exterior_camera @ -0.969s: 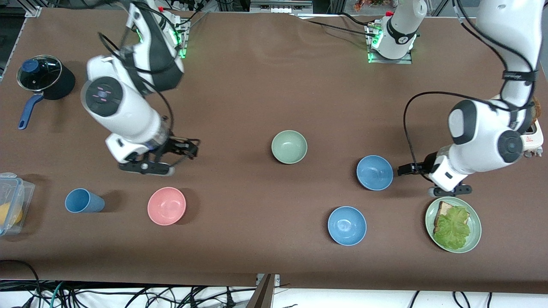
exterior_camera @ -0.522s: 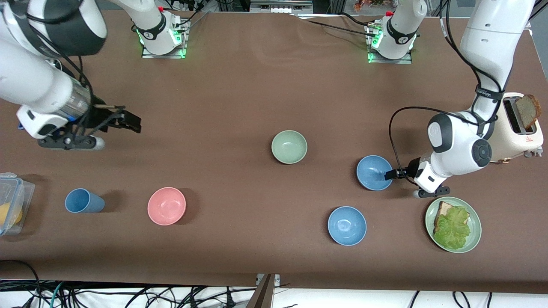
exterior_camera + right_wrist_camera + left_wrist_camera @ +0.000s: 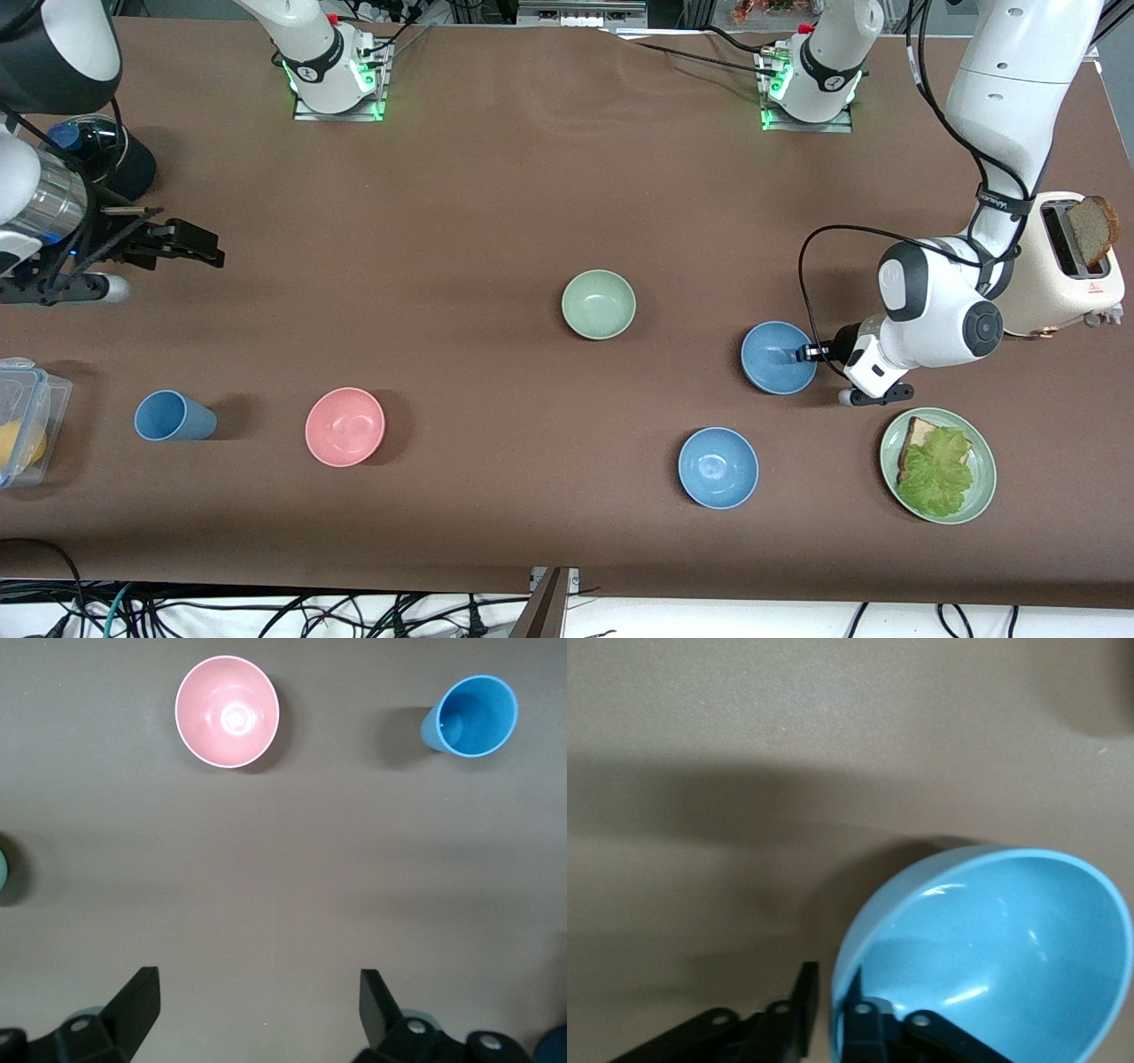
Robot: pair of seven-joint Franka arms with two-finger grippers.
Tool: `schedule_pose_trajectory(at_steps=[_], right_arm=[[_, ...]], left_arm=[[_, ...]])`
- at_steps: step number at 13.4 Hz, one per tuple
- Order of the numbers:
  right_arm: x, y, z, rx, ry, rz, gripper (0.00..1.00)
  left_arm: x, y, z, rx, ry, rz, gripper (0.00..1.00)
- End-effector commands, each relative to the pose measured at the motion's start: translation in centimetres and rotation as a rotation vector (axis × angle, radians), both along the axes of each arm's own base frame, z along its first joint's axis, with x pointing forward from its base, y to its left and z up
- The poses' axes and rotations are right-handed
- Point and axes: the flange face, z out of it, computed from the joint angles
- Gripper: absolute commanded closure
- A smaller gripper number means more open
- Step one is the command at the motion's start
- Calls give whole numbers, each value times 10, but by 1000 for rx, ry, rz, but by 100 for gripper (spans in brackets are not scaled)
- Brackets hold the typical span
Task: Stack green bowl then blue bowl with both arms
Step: 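Grasp the blue bowl rim with the left gripper while the right gripper retracts, then lift the blue bowl with the left gripper and carry it over the green bowl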
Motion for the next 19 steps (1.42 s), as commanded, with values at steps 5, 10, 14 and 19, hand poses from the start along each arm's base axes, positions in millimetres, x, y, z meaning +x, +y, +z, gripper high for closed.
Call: schedule_pose_trajectory(at_steps=[5, 10, 14, 19], right_arm=[[-15, 12, 1, -24, 14, 24, 1], [-14, 5, -1, -24, 18, 20, 1], [-12, -1, 3, -25, 7, 18, 1], [-9, -13, 0, -46, 9, 32, 1]], left_arm=[[24, 1, 101, -98, 91, -77, 100], [11, -111, 153, -149, 156, -10, 100], [-1, -181, 170, -125, 122, -18, 100], [-7, -217, 161, -145, 107, 9, 100]])
